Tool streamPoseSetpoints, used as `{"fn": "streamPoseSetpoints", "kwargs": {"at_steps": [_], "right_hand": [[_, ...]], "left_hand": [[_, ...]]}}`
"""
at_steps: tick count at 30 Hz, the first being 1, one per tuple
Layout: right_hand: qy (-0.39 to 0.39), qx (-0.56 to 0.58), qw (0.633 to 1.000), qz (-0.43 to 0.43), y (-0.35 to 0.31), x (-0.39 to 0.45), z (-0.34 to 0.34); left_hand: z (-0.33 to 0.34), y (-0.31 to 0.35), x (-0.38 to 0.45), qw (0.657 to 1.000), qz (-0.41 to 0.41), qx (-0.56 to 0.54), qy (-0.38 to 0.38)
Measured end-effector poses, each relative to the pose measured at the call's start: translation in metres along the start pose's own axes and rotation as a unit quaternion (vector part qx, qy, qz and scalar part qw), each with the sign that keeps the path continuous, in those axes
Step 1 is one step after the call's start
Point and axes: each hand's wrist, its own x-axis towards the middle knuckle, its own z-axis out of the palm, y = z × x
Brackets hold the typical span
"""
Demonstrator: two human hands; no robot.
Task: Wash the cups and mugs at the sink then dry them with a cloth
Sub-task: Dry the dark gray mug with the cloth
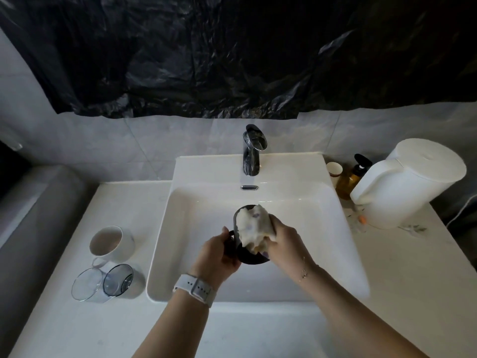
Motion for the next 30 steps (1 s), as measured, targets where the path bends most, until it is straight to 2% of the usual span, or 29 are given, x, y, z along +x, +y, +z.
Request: {"fn": "streamPoseSetpoints", "kwargs": {"at_steps": [4,5,7,9,11,13,15,17,20,21,22,25,27,29,30], "right_hand": [[-0.104,-0.014,0.994,0.008,-0.003,0.001,-0.016],[-0.127,0.020,0.992,0.016,0.000,-0.002,-0.023],[-0.151,0.168,0.972,0.073,0.001,-0.011,-0.041],[-0.115,0.309,0.938,0.107,0.004,-0.015,-0.057],[-0.067,0.363,0.926,0.076,0.005,-0.010,-0.066],[-0.033,0.389,0.920,0.035,-0.004,-0.001,-0.066],[-0.016,0.333,0.942,-0.023,-0.020,0.004,-0.058],[-0.005,0.201,0.971,-0.128,-0.038,0.006,-0.045],[-0.021,-0.044,0.968,-0.247,-0.041,0.019,-0.016],[-0.030,-0.091,0.962,-0.256,-0.040,0.024,-0.014],[-0.031,-0.094,0.966,-0.239,-0.039,0.029,-0.016],[-0.012,-0.013,0.980,-0.201,-0.035,0.029,-0.022],[-0.016,0.017,0.967,-0.255,-0.041,0.019,-0.018],[-0.028,-0.048,0.945,-0.324,-0.044,0.021,-0.012],[-0.035,-0.072,0.942,-0.325,-0.041,0.028,-0.014]], "left_hand": [[-0.002,0.004,0.011,0.996,0.047,-0.076,0.009],[-0.003,0.006,0.013,0.994,0.076,-0.080,0.005],[-0.007,0.012,0.008,0.988,0.154,-0.025,-0.007],[-0.012,0.015,-0.001,0.969,0.228,0.096,-0.023],[-0.016,0.014,-0.006,0.937,0.281,0.203,-0.036],[-0.020,0.009,-0.009,0.921,0.304,0.238,-0.053],[-0.022,0.004,-0.008,0.906,0.327,0.257,-0.076],[-0.023,-0.001,-0.007,0.876,0.356,0.309,-0.098],[-0.020,-0.011,-0.008,0.847,0.385,0.356,-0.090],[-0.019,-0.013,-0.010,0.840,0.401,0.357,-0.082],[-0.017,-0.014,-0.013,0.830,0.422,0.358,-0.074],[-0.013,-0.010,-0.015,0.805,0.471,0.358,-0.052],[-0.011,-0.011,-0.013,0.810,0.473,0.345,-0.040],[-0.009,-0.015,-0.013,0.816,0.463,0.344,-0.040],[-0.007,-0.017,-0.014,0.820,0.459,0.339,-0.048]]}}
